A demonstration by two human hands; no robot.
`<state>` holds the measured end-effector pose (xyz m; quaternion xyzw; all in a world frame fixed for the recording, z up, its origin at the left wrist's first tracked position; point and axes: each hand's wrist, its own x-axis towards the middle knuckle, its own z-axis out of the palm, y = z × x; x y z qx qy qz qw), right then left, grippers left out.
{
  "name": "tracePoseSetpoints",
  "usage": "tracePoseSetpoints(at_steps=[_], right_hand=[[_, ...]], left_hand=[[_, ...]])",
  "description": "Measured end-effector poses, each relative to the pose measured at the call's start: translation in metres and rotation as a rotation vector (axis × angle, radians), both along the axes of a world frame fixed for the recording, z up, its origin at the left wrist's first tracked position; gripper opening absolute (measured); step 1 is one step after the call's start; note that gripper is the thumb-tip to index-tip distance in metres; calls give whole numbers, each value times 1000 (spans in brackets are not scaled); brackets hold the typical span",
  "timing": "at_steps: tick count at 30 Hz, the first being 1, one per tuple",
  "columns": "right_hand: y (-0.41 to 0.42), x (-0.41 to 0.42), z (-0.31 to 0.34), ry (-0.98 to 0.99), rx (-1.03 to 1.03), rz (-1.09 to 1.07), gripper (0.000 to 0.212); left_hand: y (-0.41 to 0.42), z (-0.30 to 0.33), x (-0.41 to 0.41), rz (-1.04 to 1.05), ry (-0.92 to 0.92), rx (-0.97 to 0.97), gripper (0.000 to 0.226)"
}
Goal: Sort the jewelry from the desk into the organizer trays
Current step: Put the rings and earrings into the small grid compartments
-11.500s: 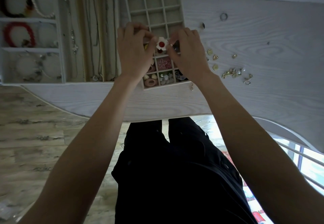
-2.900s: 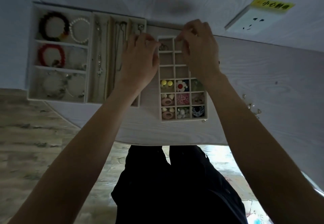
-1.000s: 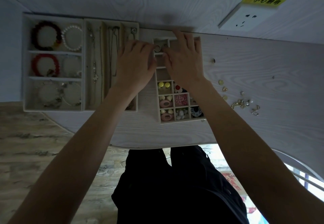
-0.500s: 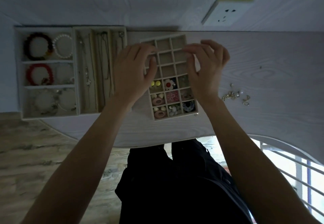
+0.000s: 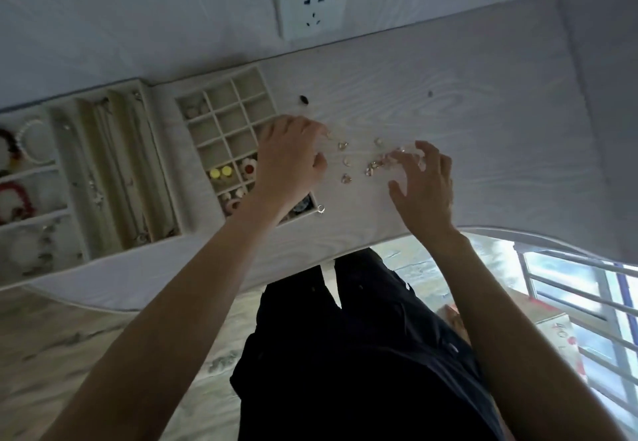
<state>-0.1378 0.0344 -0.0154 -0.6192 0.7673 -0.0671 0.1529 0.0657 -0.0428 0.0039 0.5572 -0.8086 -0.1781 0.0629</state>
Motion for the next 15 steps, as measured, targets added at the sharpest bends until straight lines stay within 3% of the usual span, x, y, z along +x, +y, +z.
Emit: tracePoseSetpoints(at_steps=[6, 12, 15], right_hand=[[-15, -5, -6, -159, -57, 91, 40], [-28, -7, -8, -31, -179, 142, 31], [-36, 4, -7, -53, -259, 198, 25]], left_hand=[[0, -4, -29, 2, -213, 98, 41], [16, -11, -37, 32, -190, 62, 36], [21, -15, -31, 109, -106, -72, 27]])
